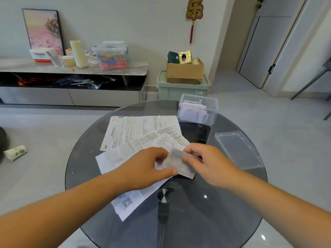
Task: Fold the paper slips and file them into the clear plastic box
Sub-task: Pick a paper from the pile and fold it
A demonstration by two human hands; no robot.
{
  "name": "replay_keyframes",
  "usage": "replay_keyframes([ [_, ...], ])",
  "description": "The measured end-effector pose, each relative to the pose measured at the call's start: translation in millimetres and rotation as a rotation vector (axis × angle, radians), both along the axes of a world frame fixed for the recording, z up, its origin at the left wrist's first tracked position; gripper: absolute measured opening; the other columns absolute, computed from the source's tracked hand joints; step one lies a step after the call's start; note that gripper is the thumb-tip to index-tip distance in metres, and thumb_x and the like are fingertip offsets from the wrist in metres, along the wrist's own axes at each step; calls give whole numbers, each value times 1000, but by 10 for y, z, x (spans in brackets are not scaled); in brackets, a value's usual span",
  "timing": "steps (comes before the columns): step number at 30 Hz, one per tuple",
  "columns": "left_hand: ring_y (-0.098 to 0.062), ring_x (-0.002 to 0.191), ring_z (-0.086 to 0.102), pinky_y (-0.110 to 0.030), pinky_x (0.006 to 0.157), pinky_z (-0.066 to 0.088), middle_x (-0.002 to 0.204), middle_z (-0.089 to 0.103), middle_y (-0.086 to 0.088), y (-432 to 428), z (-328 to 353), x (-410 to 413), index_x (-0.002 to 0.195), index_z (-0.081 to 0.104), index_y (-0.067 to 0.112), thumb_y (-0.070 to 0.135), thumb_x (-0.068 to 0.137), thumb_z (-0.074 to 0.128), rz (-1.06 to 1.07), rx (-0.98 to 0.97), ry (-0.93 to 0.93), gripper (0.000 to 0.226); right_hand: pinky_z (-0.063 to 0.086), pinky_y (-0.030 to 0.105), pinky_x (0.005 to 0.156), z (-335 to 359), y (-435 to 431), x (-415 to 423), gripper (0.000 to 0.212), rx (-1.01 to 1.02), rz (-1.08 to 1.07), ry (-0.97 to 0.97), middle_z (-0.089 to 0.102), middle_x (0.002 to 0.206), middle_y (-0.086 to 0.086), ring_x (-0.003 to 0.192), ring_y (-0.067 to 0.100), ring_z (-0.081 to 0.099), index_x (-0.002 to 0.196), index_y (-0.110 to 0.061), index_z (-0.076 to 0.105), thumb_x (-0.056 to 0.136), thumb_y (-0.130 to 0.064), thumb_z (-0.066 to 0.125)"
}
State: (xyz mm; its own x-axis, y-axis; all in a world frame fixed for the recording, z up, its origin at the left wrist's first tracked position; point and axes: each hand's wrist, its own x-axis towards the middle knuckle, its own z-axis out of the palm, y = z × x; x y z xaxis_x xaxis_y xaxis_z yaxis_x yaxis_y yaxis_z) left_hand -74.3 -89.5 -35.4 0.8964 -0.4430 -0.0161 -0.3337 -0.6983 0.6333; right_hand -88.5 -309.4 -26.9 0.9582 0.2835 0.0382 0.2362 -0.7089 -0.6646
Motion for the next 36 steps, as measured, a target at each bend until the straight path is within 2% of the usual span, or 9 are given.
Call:
replay_keyframes([
  [3, -4, 99, 58, -21, 92, 50, 111, 61, 17, 5, -83, 17, 123, 56, 34, 55, 85, 70, 48, 89, -51, 45, 51, 28, 89, -139, 14, 59, 20, -110, 28, 36, 66, 118, -19, 103, 2, 59, 116, -35, 68, 99, -36, 59],
  [6, -6, 100, 56, -20, 92, 48, 111, 58, 16, -2, -125, 26, 126, 48, 37, 50, 86, 72, 55, 95, -75, 49, 45, 30, 97, -234, 57, 82, 37, -219, 6, 0, 59, 121, -13, 114, 8, 49, 130, -36, 61, 94, -42, 64],
  [8, -7, 103, 53, -22, 95, 46, 115, 55, 16, -8, -156, 25, 127, 44, 39, 50, 86, 71, 25, 129, -126, 50, 43, 29, 96, -273, 74, 85, 37, -197, -39, -18, 52, 112, -14, 112, 9, 45, 125, -37, 59, 90, -42, 69],
  [12, -7, 114, 46, -25, 103, 39, 131, 49, 14, -36, -205, 9, 124, 50, 42, 48, 91, 66, -31, 143, -186, 37, 40, 27, 96, -337, 58, 91, 11, -130, -42, -42, 46, 104, -18, 111, 9, 41, 95, -35, 66, 88, -38, 73],
  [16, -6, 112, 34, -31, 106, 34, 126, 43, 14, -29, -267, 22, 117, 60, 43, 53, 92, 60, -33, 199, -146, 27, 38, 28, 99, -364, 41, 63, 6, -106, -24, -52, 45, 102, -21, 114, 9, 39, 90, -37, 68, 88, -41, 72],
  [21, -11, 116, 32, -35, 106, 29, 123, 35, 16, -48, -285, 34, 115, 54, 46, 60, 89, 59, -9, 206, -97, 30, 20, 28, 97, -402, 27, -21, 28, -237, -30, -77, 38, 114, -20, 115, 7, 30, 105, -41, 59, 84, -59, 67],
  [27, -12, 116, 31, -38, 108, 29, 123, 35, 13, -89, -278, 82, 116, 53, 45, 55, 91, 58, 6, 245, -82, 27, 19, 31, 102, -415, 42, -103, 33, -265, -66, -99, 35, 115, -17, 116, 8, 27, 115, -43, 55, 87, -61, 61],
  [31, -10, 115, 30, -38, 110, 30, 124, 33, 15, -59, -295, 87, 118, 51, 47, 57, 92, 57, -22, 266, -94, 29, 19, 32, 107, -381, -68, -146, 39, -292, -78, -49, 33, 117, -17, 117, 8, 24, 126, -48, 53, 89, -60, 60],
  [36, -11, 121, 32, -36, 112, 31, 129, 35, 15, 11, -247, 92, 115, 50, 50, 49, 93, 62, -69, 237, -47, 24, 19, 31, 108, -305, -269, -155, 40, -334, -72, 39, 33, 123, -19, 123, 9, 25, 130, -55, 52, 91, -55, 62],
])
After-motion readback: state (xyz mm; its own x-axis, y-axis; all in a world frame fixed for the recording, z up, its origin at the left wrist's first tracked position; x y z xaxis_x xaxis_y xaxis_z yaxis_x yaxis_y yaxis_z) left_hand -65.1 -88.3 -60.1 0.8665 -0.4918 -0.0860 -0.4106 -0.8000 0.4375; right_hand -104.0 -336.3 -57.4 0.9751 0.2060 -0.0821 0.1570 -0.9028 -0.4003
